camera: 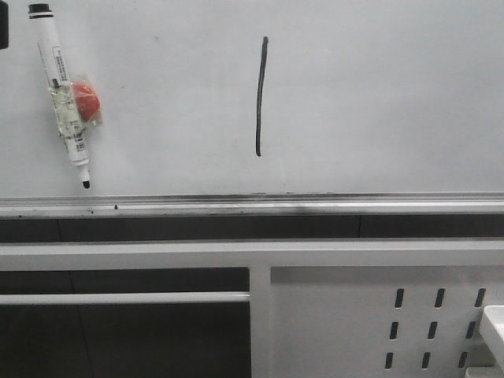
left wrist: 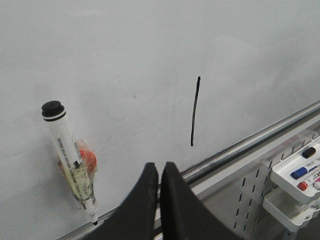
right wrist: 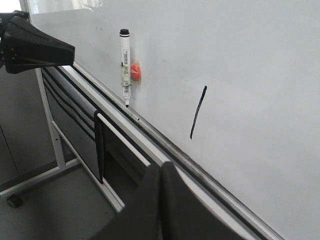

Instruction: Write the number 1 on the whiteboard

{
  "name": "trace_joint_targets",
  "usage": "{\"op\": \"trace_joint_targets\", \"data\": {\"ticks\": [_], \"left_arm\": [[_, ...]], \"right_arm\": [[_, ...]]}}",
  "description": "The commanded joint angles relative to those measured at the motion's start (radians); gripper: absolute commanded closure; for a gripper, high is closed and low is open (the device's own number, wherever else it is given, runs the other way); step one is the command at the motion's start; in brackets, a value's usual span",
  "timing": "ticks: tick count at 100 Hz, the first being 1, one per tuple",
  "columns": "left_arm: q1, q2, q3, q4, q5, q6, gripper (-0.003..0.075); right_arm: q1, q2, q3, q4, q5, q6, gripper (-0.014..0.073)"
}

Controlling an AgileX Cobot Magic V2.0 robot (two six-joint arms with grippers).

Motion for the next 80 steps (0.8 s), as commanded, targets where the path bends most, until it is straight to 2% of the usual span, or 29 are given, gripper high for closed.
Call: {"op": "trace_joint_targets", "data": {"ticks": [1,28,47,64,71,80], "left_arm": [[-0.006,-0.005,-0.026,0.050,0.034,0.003,0.0740],[-0.006,-0.005,-0.026,0.050,0.032,0.003,0.0740],[-0.006,-0.005,-0.034,0.050,0.131,0.018,0.0740],[-0.006,-0.040,-0.081,0.050,0.152,0.018,0.0740],[0.044,-0.076,-0.090,0.050,0.097,0.018,0.0740],[0.183,-0.146,-0.093,0.050,-0.132,0.018,0.0740]], "right_arm": [[0.003,0.003,-0.024,0.027,-0.060,-0.001,0.0663],[0.003,0.003,-0.024,0.027,-0.060,-0.001,0.0663],[0.003,0.003,-0.024,0.027,-0.062,-0.001,0.0663],[0.003,0.003,-0.024,0.027,-0.062,-0.001,0.0663],[0.003,0.003,-0.024,0.027,-0.062,-0.001,0.0663],[0.003,0.003,-0.024,0.027,-0.062,-0.001,0.0663]]}}
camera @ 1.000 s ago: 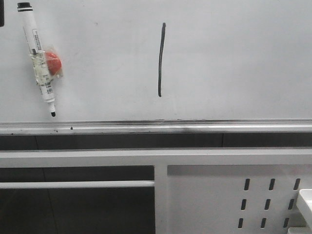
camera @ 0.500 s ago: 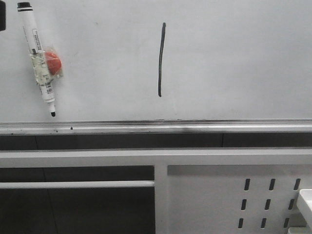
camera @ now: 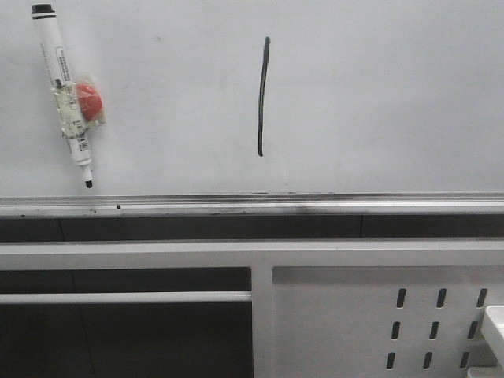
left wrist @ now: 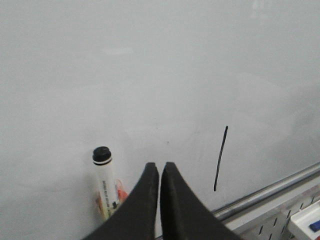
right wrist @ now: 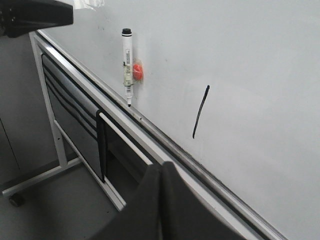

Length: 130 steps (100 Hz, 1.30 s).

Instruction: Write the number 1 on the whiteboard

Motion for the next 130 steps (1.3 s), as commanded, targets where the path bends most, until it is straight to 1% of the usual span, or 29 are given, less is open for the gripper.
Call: {"op": "trace_joint_targets", "data": {"ticks": [1,3,8,10,17,23,24,25,37,57,74,91,93,95,100,102,105,107,108,109,112,114,115,116,117,119,124,127,130], "left_arm": [[0.121,-0.064,-0.036,0.052,-0.183,0.000,0.0740],[0.148,-0.083,-0.034,0.052,-0.227,0.001,0.0740],[0.262,-0.131,-0.034,0.052,-0.390,0.001,0.0740],[0.291,-0.151,-0.034,0.052,-0.428,0.001,0.0740],[0.458,-0.224,-0.034,0.052,-0.586,0.001,0.0740],[0.547,-0.259,-0.034,0.052,-0.637,0.001,0.0740],[0.547,-0.259,-0.034,0.052,-0.637,0.001,0.0740],[0.577,-0.266,-0.034,0.052,-0.649,0.001,0.0740],[0.708,-0.310,-0.034,0.052,-0.659,0.003,0.0740],[0.817,-0.312,-0.032,0.052,-0.695,0.003,0.0740],[0.869,-0.320,-0.027,0.052,-0.679,-0.074,0.0740],[0.889,-0.347,-0.007,0.052,-0.663,-0.030,0.0740],[0.889,-0.349,-0.008,0.028,-0.658,-0.018,0.0740],[0.889,-0.351,-0.007,-0.006,-0.647,0.022,0.0740],[0.889,-0.353,-0.007,-0.209,-0.614,0.193,0.0740],[0.889,-0.353,-0.007,-0.262,-0.603,0.281,0.0740],[0.889,-0.353,-0.007,-0.402,-0.593,0.440,0.0740],[0.891,-0.353,-0.007,-0.493,-0.590,0.510,0.0740],[0.892,-0.353,-0.007,-0.525,-0.587,0.584,0.0740],[0.894,-0.353,-0.007,-0.557,-0.584,0.623,0.0740],[0.896,-0.353,-0.010,-0.738,-0.568,0.829,0.0740],[0.896,-0.353,-0.012,-0.814,-0.553,0.916,0.0740],[0.896,-0.353,-0.014,-0.886,-0.549,1.002,0.0740],[0.898,-0.353,-0.014,-0.920,-0.544,1.045,0.0740],[0.898,-0.353,-0.014,-0.983,-0.544,1.127,0.0740],[0.900,-0.353,-0.014,-1.065,-0.542,1.241,0.0740],[0.904,-0.353,-0.008,-1.211,-0.542,1.430,0.0740],[0.905,-0.353,-0.005,-1.257,-0.542,1.489,0.0740],[0.905,-0.351,-0.001,-1.277,-0.544,1.512,0.0740]], "right_arm": [[0.003,0.005,-0.024,0.024,-0.066,-0.001,0.0663],[0.003,0.005,-0.024,0.024,-0.066,-0.001,0.0663],[0.003,0.005,-0.024,0.024,-0.066,-0.001,0.0663],[0.003,0.005,-0.024,0.024,-0.066,-0.001,0.0663],[0.003,0.005,-0.024,0.024,-0.066,-0.001,0.0663],[0.003,0.005,-0.024,0.024,-0.066,-0.001,0.0663],[0.003,0.005,-0.024,0.024,-0.066,-0.001,0.0663],[0.003,0.005,-0.024,0.024,-0.066,-0.001,0.0663],[0.003,0.005,-0.024,0.024,-0.066,-0.001,0.0663],[0.003,0.005,-0.024,0.024,-0.066,-0.001,0.0663],[0.003,0.005,-0.024,0.024,-0.066,-0.001,0.0663],[0.003,0.005,-0.024,0.024,-0.066,-0.001,0.0663],[0.003,0.005,-0.024,0.024,-0.066,-0.001,0.0663],[0.003,0.005,-0.024,0.024,-0.066,-0.001,0.0663],[0.003,0.005,-0.024,0.024,-0.066,-0.001,0.0663],[0.003,0.005,-0.024,0.024,-0.066,-0.001,0.0663],[0.003,0.005,-0.024,0.024,-0.066,-0.001,0.0663],[0.003,0.005,-0.024,0.024,-0.066,-0.001,0.0663],[0.003,0.005,-0.024,0.024,-0.066,-0.001,0.0663],[0.003,0.005,-0.024,0.024,-0.066,-0.001,0.0663],[0.003,0.005,-0.024,0.024,-0.066,-0.001,0.0663],[0.003,0.005,-0.024,0.024,-0.066,-0.001,0.0663],[0.003,0.005,-0.024,0.024,-0.066,-0.001,0.0663],[0.003,0.005,-0.024,0.024,-0.066,-0.001,0.0663],[0.003,0.005,-0.024,0.024,-0.066,-0.001,0.0663],[0.003,0.005,-0.024,0.024,-0.066,-0.001,0.0663],[0.003,0.005,-0.024,0.024,-0.066,-0.001,0.0663],[0.003,0.005,-0.024,0.024,-0.066,-0.001,0.0663],[0.003,0.005,-0.024,0.024,-0.066,-0.001,0.0663]]}}
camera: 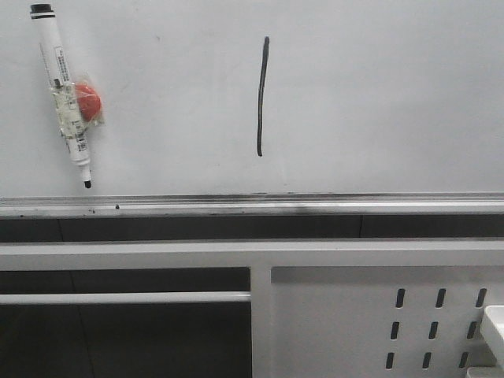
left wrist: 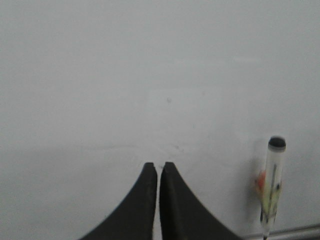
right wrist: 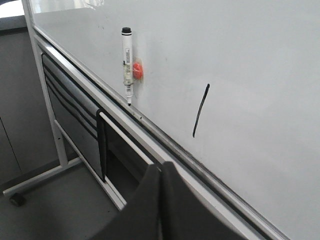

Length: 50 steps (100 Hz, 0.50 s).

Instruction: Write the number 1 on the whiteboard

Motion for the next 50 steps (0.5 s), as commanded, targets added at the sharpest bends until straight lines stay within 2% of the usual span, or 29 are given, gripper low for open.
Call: {"op": "trace_joint_targets", "data": {"ticks": [1,20,27,33,46,50], "left_arm": [[0.005,0.011,-0.020,-0.199,-0.030,0.266,0.0740],[0.005,0.011,-0.013,-0.187,-0.050,0.266,0.0740],[0.005,0.011,-0.006,-0.169,-0.091,0.266,0.0740],[0.006,-0.001,0.023,-0.176,-0.180,0.289,0.0740],[0.050,-0.072,0.088,-0.542,-0.277,0.611,0.0740],[0.074,-0.098,0.113,-0.619,-0.299,0.670,0.0740]], "right_arm": [[0.003,0.005,-0.028,0.021,-0.066,-0.001,0.0663],[0.003,0.005,-0.028,0.021,-0.066,-0.001,0.0663],[0.003,0.005,-0.028,0.021,-0.066,-0.001,0.0663],[0.003,0.005,-0.028,0.021,-0.066,-0.001,0.0663],[0.003,0.005,-0.028,0.021,-0.066,-0.001,0.0663],[0.003,0.005,-0.028,0.021,-0.066,-0.001,0.0663]]}}
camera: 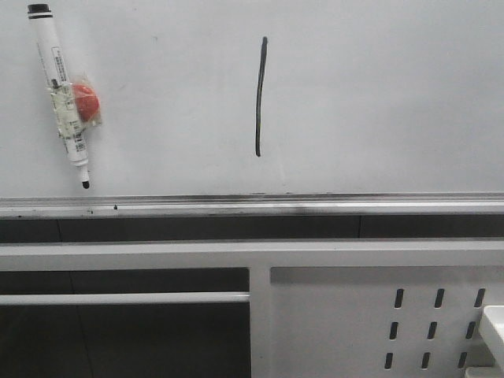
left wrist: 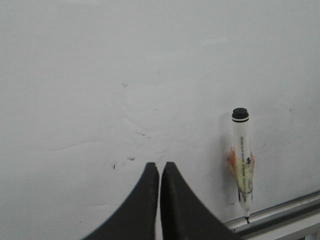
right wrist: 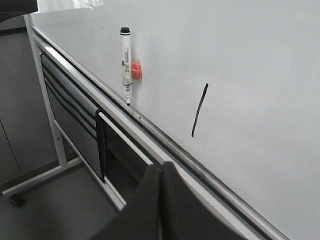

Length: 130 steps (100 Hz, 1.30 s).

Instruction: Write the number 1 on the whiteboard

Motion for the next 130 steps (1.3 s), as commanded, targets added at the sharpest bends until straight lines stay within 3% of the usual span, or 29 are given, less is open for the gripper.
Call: {"op": "trace_joint_targets", "data": {"ticks": [1,32,50,94,130], "left_arm": [[0.044,-0.042,0.018,-0.202,-0.143,0.160,0.0740],[0.182,-0.270,0.215,-0.296,-0.159,0.157,0.0740],[0.231,-0.300,0.310,-0.352,-0.137,0.148,0.0740],[0.282,-0.300,0.308,-0.336,0.198,0.205,0.0740],[0.282,-0.300,0.308,-0.341,0.194,0.205,0.0740]], "right_arm": [[0.003,0.005,-0.028,0.020,-0.066,-0.001,0.0663],[0.003,0.005,-0.028,0.020,-0.066,-0.001,0.0663],[0.003,0.005,-0.028,0.020,-0.066,-0.001,0.0663],[0.003,0.005,-0.028,0.020,-0.066,-0.001,0.0663],[0.003,0.005,-0.028,0.020,-0.066,-0.001,0.0663]]}}
